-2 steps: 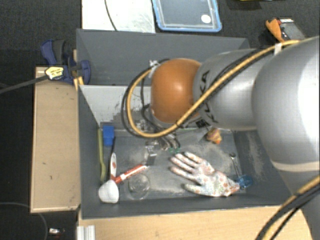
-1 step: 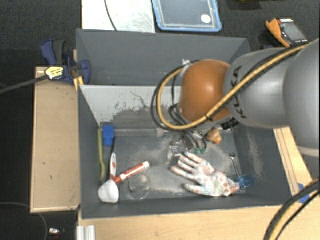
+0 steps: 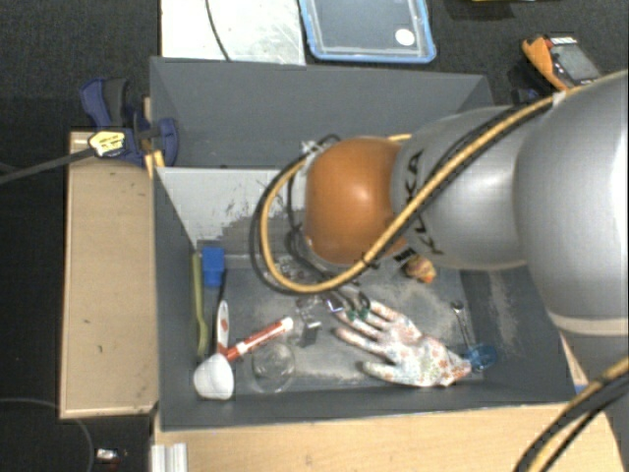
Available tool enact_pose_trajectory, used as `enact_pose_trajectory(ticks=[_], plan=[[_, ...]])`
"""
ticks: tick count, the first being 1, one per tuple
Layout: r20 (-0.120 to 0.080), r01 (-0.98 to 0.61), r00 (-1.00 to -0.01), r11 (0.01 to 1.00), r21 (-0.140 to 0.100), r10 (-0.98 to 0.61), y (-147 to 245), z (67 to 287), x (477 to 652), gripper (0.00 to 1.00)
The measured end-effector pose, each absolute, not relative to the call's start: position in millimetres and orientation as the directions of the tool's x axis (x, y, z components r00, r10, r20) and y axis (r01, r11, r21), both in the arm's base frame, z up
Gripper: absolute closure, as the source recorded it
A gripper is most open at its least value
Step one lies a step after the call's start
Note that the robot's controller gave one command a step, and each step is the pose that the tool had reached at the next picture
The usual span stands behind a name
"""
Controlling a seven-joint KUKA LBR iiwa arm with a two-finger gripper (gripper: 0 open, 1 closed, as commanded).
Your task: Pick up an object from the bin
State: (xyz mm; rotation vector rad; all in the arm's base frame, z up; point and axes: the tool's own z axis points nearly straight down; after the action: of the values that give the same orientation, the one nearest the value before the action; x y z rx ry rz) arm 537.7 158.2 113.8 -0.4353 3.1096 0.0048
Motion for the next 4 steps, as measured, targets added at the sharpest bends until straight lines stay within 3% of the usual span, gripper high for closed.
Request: enact_pose_trajectory(ticks=[1,2,4], plan=[[-0.005,-0.277,-0.961,0.961,0.001,-0.277,101.4,93.3,534.2,0.00],[-0.018,-0.553,-0.833,0.833,0.005,-0.553,239.0,73.2,543.5,1.00],[-0.015,-0.546,-0.838,0.838,0.006,-0.546,236.1,82.3,542.8,1.00]])
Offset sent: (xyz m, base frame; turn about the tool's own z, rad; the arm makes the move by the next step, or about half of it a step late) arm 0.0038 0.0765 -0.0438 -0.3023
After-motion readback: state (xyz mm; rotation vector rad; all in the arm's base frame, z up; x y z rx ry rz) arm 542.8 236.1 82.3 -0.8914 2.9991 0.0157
